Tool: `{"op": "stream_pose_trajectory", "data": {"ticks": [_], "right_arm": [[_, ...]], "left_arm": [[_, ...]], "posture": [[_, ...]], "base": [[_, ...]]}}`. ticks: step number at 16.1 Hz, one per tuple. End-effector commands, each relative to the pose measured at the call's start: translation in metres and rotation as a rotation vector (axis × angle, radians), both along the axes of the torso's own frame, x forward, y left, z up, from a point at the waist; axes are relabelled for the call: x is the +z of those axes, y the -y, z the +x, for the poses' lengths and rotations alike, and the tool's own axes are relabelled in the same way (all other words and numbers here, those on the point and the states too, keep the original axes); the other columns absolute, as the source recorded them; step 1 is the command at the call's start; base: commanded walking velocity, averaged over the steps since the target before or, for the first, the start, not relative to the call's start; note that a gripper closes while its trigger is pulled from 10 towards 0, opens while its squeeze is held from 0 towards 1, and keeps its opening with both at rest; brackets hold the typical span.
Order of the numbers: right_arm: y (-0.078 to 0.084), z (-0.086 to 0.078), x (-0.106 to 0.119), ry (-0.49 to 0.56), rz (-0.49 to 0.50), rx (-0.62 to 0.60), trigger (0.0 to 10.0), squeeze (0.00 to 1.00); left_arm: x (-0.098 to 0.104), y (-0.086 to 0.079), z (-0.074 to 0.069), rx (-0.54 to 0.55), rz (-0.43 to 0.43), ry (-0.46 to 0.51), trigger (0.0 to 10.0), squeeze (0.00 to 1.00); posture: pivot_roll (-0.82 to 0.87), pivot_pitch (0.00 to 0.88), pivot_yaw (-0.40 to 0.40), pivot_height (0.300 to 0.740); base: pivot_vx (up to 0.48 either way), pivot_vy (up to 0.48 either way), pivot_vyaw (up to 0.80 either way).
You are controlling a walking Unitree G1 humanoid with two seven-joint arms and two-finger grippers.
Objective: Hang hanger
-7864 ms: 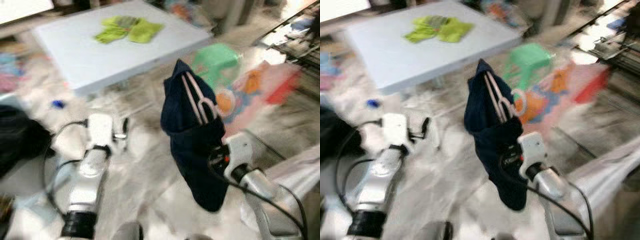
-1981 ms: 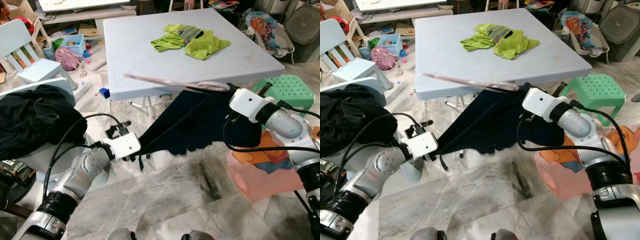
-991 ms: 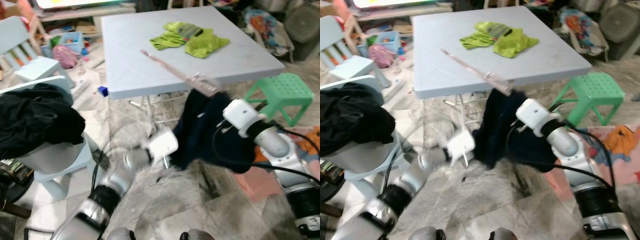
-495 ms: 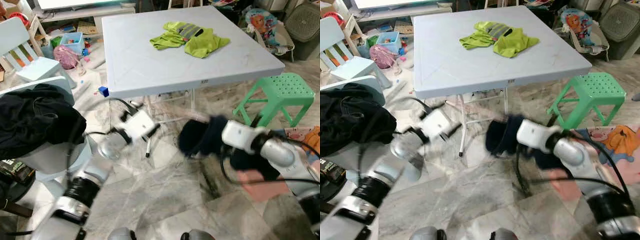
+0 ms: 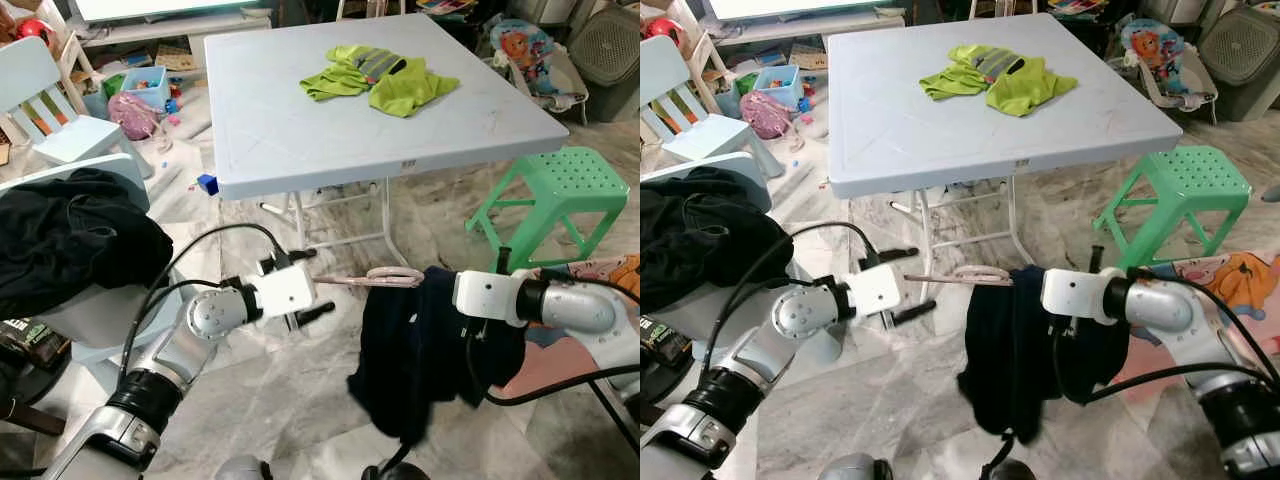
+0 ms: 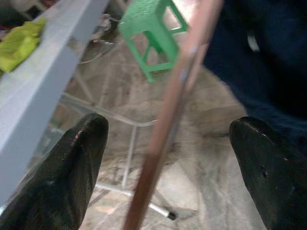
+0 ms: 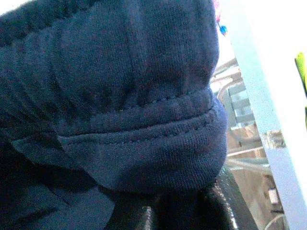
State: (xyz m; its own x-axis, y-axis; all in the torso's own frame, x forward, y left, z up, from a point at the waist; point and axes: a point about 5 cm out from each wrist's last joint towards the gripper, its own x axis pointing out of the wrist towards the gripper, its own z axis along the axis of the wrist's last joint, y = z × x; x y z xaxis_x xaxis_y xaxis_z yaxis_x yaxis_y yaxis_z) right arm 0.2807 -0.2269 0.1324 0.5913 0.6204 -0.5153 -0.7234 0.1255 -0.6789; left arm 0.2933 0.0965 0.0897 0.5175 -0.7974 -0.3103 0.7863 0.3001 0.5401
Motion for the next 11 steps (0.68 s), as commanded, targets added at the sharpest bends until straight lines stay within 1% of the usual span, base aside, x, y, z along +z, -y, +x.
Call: {"op": "stream_pose_trajectory", "data": {"ticks": [1, 3, 4, 5, 6, 7, 8, 9, 11], "right_arm": [[-0.001, 0.003, 0.008, 0.024, 0.003, 0.017, 10.0, 0.00], [-0.001, 0.003, 0.008, 0.024, 0.003, 0.017, 10.0, 0.00], [-0.002, 0.003, 0.008, 0.019, -0.002, 0.039, 10.0, 0.00], [-0.005, -0.001, 0.004, -0.019, -0.060, 0.117, 10.0, 0.00], [-0.006, -0.003, 0.001, -0.043, -0.077, 0.142, 10.0, 0.00], [-0.005, -0.003, -0.001, -0.046, -0.087, 0.138, 10.0, 0.00], [-0.003, -0.003, -0.003, -0.049, -0.105, 0.130, 10.0, 0.00], [-0.002, -0.001, -0.006, -0.031, -0.119, 0.116, 10.0, 0.00], [-0.006, -0.001, -0.007, -0.018, -0.092, 0.120, 10.0, 0.00]], "left_arm": [[0.002, 0.000, 0.000, -0.014, 0.000, 0.004, 10.0, 0.00], [0.002, 0.000, 0.000, -0.014, 0.000, 0.004, 10.0, 0.00], [0.002, 0.001, -0.001, -0.030, 0.006, -0.007, 10.0, 0.00], [0.007, -0.002, -0.001, -0.094, -0.017, -0.088, 10.0, 0.00], [0.013, -0.006, -0.002, -0.133, -0.040, -0.131, 10.0, 0.00], [0.017, -0.007, -0.001, -0.143, -0.051, -0.134, 10.0, 0.00], [0.022, -0.007, 0.001, -0.146, -0.046, -0.110, 10.0, 0.00], [0.028, -0.006, 0.002, -0.148, -0.066, -0.103, 10.0, 0.00], [0.024, -0.005, 0.001, -0.158, -0.056, -0.116, 10.0, 0.00]], "posture": [[-0.05, 0.000, 0.024, 0.740], [-0.05, 0.000, 0.024, 0.740], [-0.05, 0.000, 0.024, 0.740], [-0.04, 0.000, 0.022, 0.740], [-0.04, 0.000, 0.023, 0.740], [-0.04, 0.000, 0.023, 0.740], [-0.04, 0.000, 0.023, 0.740], [-0.03, 0.000, 0.028, 0.740], [-0.04, 0.000, 0.027, 0.740]], "base": [[0.000, 0.000, 0.00], [0.000, 0.000, 0.00], [0.000, 0.000, 0.00], [0.000, 0.000, 0.00], [0.000, 0.000, 0.00], [0.000, 0.000, 0.00], [0.000, 0.000, 0.00], [0.000, 0.000, 0.00], [0.000, 0.000, 0.00]]}}
